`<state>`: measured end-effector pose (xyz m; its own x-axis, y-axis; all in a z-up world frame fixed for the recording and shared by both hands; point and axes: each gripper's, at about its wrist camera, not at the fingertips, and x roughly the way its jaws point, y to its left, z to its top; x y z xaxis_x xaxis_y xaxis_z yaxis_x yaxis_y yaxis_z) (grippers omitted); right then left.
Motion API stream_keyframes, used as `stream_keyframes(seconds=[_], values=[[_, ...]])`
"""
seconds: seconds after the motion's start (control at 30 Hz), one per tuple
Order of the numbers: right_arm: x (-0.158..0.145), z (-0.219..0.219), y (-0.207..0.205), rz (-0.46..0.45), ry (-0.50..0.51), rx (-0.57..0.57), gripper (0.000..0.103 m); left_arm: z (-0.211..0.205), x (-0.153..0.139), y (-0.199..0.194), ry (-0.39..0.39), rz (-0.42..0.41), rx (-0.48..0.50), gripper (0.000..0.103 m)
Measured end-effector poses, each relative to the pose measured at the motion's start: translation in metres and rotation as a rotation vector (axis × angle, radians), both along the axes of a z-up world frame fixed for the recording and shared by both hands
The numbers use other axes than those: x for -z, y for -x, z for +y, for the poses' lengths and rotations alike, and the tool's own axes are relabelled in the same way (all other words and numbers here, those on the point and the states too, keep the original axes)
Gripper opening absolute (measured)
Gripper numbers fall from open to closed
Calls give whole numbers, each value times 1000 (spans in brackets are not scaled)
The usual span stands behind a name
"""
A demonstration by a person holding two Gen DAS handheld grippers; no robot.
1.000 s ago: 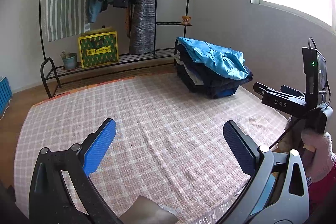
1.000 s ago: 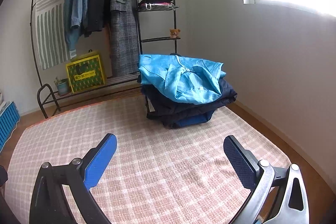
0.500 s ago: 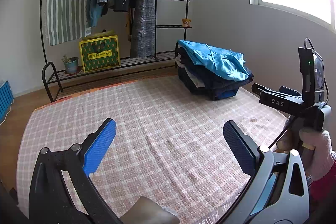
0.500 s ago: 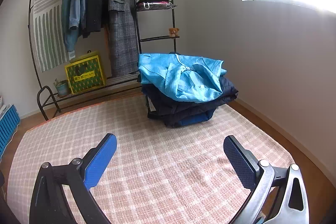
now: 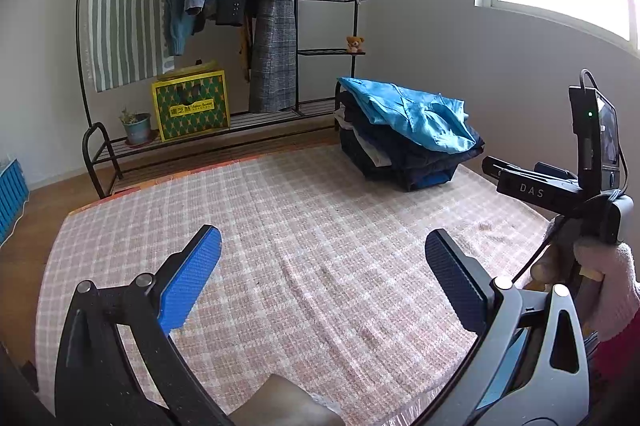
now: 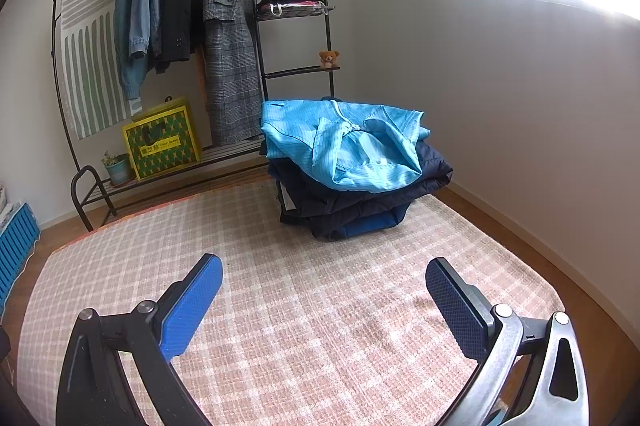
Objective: Fold large clothes
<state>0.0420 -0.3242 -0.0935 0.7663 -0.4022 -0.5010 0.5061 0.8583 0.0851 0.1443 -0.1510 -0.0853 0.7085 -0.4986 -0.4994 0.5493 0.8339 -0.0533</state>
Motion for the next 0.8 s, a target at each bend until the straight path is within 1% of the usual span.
stream_keyframes(seconds=[0.57, 0.67, 0.8], values=[[0, 0, 0, 2, -1, -1, 103, -1, 2, 2, -3, -11, 4, 103], [0, 0, 1, 3, 1, -1, 103, 3, -2, 1, -2, -25, 6, 103], [2, -2, 0, 8, -2, -4, 103, 6, -3, -2, -4, -20, -3, 103]])
